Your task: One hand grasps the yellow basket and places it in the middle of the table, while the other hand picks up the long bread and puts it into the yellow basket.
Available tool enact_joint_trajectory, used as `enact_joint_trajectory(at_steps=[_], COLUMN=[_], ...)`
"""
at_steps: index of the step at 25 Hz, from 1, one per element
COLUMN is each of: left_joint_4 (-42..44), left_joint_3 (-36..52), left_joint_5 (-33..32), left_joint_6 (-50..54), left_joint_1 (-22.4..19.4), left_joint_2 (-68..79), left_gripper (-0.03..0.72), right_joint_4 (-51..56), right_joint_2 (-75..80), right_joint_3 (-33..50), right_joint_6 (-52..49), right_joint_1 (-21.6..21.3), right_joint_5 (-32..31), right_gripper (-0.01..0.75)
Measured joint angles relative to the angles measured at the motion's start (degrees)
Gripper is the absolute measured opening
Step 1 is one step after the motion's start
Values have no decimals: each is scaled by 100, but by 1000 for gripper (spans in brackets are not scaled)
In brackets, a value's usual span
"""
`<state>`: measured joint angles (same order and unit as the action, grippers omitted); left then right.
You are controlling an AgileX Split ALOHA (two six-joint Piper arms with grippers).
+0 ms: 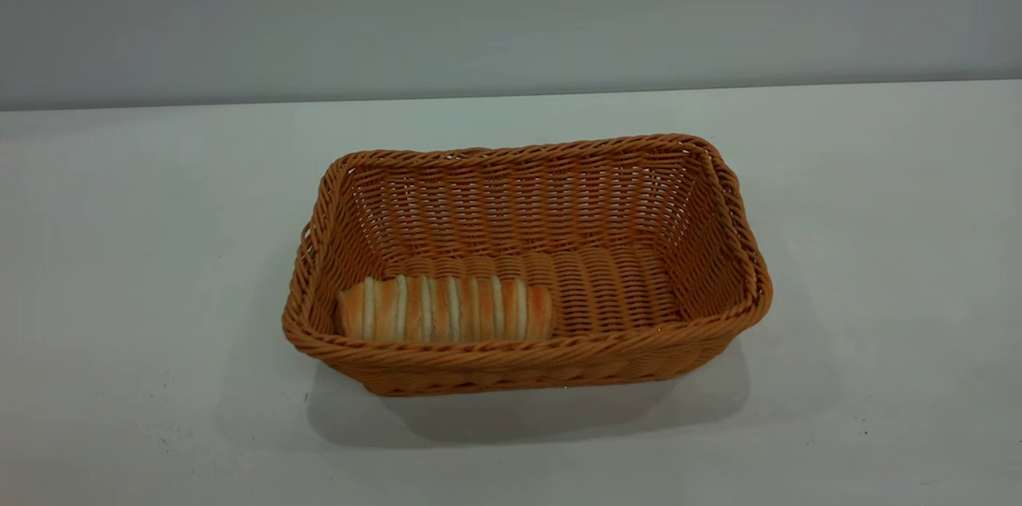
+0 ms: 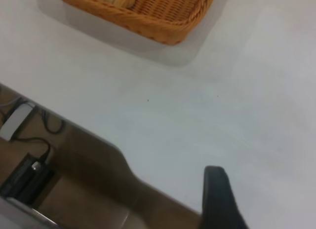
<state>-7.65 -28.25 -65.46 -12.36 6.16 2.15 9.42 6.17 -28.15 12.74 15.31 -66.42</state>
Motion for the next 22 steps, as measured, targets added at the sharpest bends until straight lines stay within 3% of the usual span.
enact_joint_trajectory(at_steps=[4, 10, 13, 22], left_joint_4=[0, 0, 0, 0], left_joint_3=[0, 0, 0, 0], left_joint_5=[-6, -19, -19, -19], left_joint_6=[0, 0, 0, 6], left_joint_1=[-359, -426, -428, -428], left_joint_2=[-313, -343, -343, -343], left_gripper=[557, 557, 557, 557], right_joint_4=[24, 50, 50, 72], right_joint_2=[-490, -711, -714, -720], right_joint_3=[0, 0, 0, 0], right_joint_6=[0, 0, 0, 0], right_joint_1=[-684, -1578, -1760, -1701], right_joint_5=[-16, -50, -50, -50], right_gripper=[516, 516, 516, 516])
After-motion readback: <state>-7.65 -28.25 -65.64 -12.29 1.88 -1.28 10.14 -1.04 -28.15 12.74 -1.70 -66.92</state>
